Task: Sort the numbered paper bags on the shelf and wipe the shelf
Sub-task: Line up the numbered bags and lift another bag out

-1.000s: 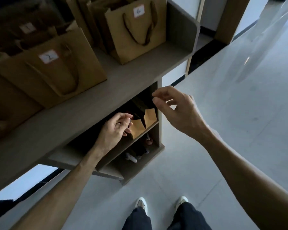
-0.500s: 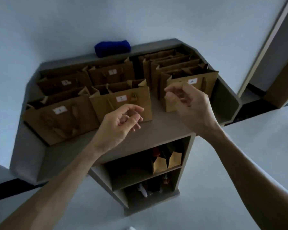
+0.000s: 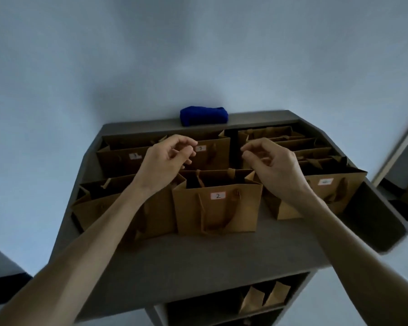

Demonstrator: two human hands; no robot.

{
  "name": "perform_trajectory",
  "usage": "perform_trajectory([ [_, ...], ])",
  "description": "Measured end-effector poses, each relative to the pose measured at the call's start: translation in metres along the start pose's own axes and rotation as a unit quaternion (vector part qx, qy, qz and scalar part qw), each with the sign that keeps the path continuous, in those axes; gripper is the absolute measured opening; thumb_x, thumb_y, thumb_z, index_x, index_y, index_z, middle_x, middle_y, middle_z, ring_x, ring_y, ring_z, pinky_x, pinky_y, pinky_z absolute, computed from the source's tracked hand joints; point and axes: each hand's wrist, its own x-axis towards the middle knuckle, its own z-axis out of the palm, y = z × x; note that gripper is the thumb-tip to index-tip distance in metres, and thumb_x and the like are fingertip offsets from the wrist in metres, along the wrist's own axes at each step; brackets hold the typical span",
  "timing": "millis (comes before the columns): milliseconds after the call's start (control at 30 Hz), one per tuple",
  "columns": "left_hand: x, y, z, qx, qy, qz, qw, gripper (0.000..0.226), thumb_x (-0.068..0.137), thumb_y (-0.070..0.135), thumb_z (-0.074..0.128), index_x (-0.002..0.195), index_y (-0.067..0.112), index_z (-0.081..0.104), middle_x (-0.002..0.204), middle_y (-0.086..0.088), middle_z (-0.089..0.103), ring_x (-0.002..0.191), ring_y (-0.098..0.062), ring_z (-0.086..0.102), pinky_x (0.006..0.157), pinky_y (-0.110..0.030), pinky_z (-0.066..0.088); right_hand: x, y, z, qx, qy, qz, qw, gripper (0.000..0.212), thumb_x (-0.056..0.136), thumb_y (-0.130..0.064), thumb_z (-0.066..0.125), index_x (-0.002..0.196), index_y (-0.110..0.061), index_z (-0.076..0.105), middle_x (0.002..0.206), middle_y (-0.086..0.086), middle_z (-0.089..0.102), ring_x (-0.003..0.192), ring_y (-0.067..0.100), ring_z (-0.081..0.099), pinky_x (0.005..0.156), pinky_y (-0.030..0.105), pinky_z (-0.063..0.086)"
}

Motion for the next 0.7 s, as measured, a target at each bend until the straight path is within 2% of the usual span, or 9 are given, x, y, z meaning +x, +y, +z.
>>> perform_trajectory([
  [100, 0.019, -0.021, -0.002, 0.048, 0.003, -0.011, 0.999, 0.021, 0.098, 0.025, 0.051, 0.116, 0.023, 0.062, 0.103, 0.008, 0.067, 0.089, -0.003, 0.065, 0.078, -0.022, 0.057, 0.012, 0.013, 0.019, -0.026, -0.01, -0.005, 1.0, 0.016, 0.097, -0.018, 0.058, 0.112, -0.017, 0.065, 0.097, -0.01, 0.067, 0.089, -0.001, 0.064, 0.073, 0.011, 0.052],
  [167, 0.03, -0.033, -0.001, 0.08, 0.007, -0.02, 0.997, 0.02, 0.098, 0.026, 0.051, 0.115, 0.024, 0.062, 0.105, 0.009, 0.066, 0.089, 0.001, 0.062, 0.071, -0.014, 0.051, 0.022, 0.022, 0.029, -0.038, -0.025, -0.004, 0.999, 0.017, 0.097, -0.018, 0.058, 0.112, -0.016, 0.066, 0.099, -0.008, 0.067, 0.09, 0.0, 0.064, 0.076, 0.011, 0.052],
  [233, 0.042, -0.044, 0.002, 0.106, 0.012, -0.027, 0.994, 0.021, 0.098, 0.026, 0.052, 0.116, 0.023, 0.062, 0.11, 0.008, 0.063, 0.09, 0.002, 0.058, 0.071, -0.012, 0.047, 0.034, 0.032, 0.036, -0.044, -0.044, 0.002, 0.998, 0.018, 0.098, -0.019, 0.057, 0.113, -0.017, 0.065, 0.1, -0.009, 0.066, 0.091, 0.0, 0.064, 0.077, 0.012, 0.053],
  [333, 0.059, -0.061, 0.009, 0.16, 0.018, -0.025, 0.987, 0.023, 0.097, 0.027, 0.053, 0.117, 0.021, 0.061, 0.119, 0.002, 0.059, 0.102, -0.007, 0.055, 0.091, -0.03, 0.05, 0.055, 0.048, 0.046, -0.064, -0.066, 0.002, 0.996, 0.018, 0.098, -0.02, 0.056, 0.113, -0.018, 0.065, 0.101, -0.01, 0.065, 0.092, 0.0, 0.063, 0.075, 0.014, 0.053],
  [433, 0.069, -0.077, 0.015, 0.238, 0.019, -0.035, 0.97, 0.03, 0.095, 0.028, 0.055, 0.124, 0.022, 0.056, 0.131, -0.001, 0.053, 0.123, -0.017, 0.047, 0.105, -0.038, 0.04, 0.081, 0.063, 0.051, -0.082, -0.096, 0.0, 0.992, 0.016, 0.097, -0.022, 0.057, 0.111, -0.02, 0.065, 0.101, -0.009, 0.064, 0.09, 0.0, 0.061, 0.075, 0.016, 0.053],
  [533, 0.07, -0.087, 0.023, 0.267, -0.02, -0.102, 0.958, 0.046, 0.094, 0.03, 0.057, 0.138, 0.024, 0.045, 0.147, -0.001, 0.042, 0.14, -0.021, 0.031, 0.115, -0.045, 0.029, 0.107, 0.077, 0.054, -0.099, -0.133, 0.003, 0.986, 0.015, 0.096, -0.023, 0.058, 0.11, -0.023, 0.063, 0.105, -0.007, 0.061, 0.092, 0.001, 0.058, 0.076, 0.015, 0.047],
  [600, 0.071, -0.091, 0.027, 0.281, -0.044, -0.13, 0.95, 0.052, 0.093, 0.033, 0.058, 0.142, 0.027, 0.04, 0.152, 0.001, 0.037, 0.144, -0.02, 0.025, 0.118, -0.047, 0.023, 0.122, 0.086, 0.058, -0.118, -0.154, 0.009, 0.981, 0.018, 0.096, -0.024, 0.058, 0.114, -0.023, 0.061, 0.115, -0.003, 0.057, 0.102, 0.008, 0.056, 0.086, 0.022, 0.048],
  [700, 0.073, -0.093, 0.028, 0.302, -0.054, -0.116, 0.945, 0.054, 0.092, 0.035, 0.059, 0.142, 0.028, 0.041, 0.15, 0.002, 0.04, 0.143, -0.018, 0.028, 0.118, -0.046, 0.022, 0.14, 0.096, 0.065, -0.179, -0.2, 0.025, 0.963, 0.031, 0.095, -0.028, 0.058, 0.126, -0.027, 0.056, 0.134, 0.004, 0.046, 0.124, 0.022, 0.045, 0.102, 0.039, 0.043],
])
